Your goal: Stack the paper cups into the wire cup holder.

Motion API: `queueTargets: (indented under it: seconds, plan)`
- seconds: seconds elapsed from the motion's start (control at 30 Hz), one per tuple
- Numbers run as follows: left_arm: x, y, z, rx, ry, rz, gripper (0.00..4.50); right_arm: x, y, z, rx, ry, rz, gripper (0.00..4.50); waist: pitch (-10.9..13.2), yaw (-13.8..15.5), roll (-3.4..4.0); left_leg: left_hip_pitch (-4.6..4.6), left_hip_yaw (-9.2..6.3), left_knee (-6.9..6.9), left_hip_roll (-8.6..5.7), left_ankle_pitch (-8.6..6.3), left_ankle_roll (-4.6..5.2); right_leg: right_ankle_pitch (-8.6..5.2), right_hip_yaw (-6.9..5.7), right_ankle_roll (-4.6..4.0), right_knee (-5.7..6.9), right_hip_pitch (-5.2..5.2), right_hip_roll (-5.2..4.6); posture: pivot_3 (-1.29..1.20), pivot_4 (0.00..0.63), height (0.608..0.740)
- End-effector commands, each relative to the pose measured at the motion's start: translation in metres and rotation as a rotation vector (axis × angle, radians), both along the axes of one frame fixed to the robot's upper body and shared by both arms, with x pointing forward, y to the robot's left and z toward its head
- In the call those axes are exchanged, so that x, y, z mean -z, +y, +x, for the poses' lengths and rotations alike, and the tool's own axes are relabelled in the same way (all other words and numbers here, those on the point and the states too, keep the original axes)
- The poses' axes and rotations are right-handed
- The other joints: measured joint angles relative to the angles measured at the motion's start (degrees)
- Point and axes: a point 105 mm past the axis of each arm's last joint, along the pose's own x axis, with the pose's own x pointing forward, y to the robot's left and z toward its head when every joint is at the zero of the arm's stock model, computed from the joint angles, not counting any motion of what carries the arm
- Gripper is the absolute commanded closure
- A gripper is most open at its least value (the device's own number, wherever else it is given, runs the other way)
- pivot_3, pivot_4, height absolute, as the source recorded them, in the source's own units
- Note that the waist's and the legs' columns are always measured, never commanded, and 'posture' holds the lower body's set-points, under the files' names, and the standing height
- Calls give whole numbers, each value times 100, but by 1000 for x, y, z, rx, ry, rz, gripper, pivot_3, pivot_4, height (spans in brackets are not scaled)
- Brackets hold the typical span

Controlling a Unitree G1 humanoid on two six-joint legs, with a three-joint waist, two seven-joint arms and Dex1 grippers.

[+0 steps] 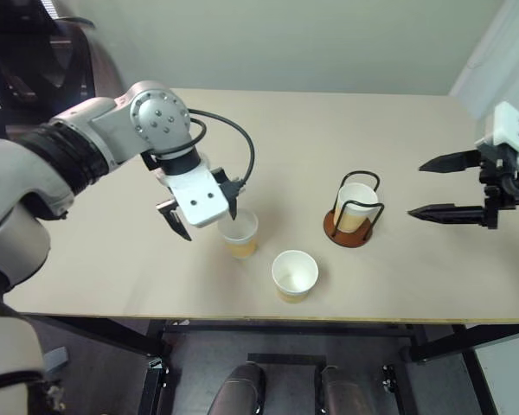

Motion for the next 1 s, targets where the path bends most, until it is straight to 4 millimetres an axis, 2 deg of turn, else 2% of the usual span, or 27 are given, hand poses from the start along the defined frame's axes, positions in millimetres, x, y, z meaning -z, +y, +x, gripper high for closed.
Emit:
queueTargets:
  seconds: [0.03,0.47,1.0]
  plan:
    - [-7,3,1,8,-23,-2,31,-14,10,-11,-62,-34,17,0,1,4,-1,-2,1,0,-1,5,-9,-1,-1,-1,0,-1,4,0,150,740]
    - [5,3,1,26,0,1,31,-23,38,-35,-226,66,82,0,0,22,0,-3,-10,-1,0,-1,-26,-13,-4,-11,-3,-3,0,0,150,740]
    - [24,-3,7,110,-23,45,31,-25,39,-32,-210,40,90,0,0,25,0,-4,-9,0,5,-6,-33,-19,-5,-21,1,-6,-1,0,150,740]
